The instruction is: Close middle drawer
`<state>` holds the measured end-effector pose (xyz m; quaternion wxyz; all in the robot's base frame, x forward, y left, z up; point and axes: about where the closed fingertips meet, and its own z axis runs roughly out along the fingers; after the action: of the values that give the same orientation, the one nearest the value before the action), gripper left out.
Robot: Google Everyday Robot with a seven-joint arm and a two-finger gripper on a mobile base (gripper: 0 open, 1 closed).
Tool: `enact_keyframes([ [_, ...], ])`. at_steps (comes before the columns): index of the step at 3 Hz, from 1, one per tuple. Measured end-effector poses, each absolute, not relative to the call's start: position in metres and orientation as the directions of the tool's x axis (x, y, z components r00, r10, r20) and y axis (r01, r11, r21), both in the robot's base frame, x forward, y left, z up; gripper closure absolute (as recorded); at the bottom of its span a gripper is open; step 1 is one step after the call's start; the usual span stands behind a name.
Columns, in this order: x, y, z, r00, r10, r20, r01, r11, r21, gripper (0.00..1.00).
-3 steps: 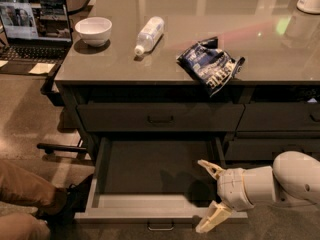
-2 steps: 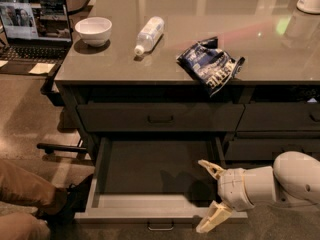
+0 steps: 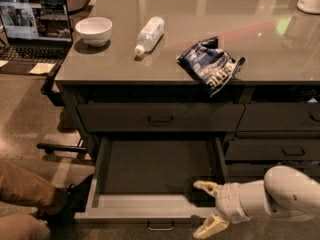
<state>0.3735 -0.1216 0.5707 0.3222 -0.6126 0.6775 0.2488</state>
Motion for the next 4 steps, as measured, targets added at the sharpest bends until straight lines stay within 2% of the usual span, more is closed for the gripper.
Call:
enact_keyframes([
  [3,0.341,-0.144,0.413,-0.167,-0.574,-0.802,-0.985,0.139,0.105,0.88],
  [4,0.34,-0.144,0.382,-0.19,-0.569,-0.8,-0.98,0.152,0.125,1.0],
])
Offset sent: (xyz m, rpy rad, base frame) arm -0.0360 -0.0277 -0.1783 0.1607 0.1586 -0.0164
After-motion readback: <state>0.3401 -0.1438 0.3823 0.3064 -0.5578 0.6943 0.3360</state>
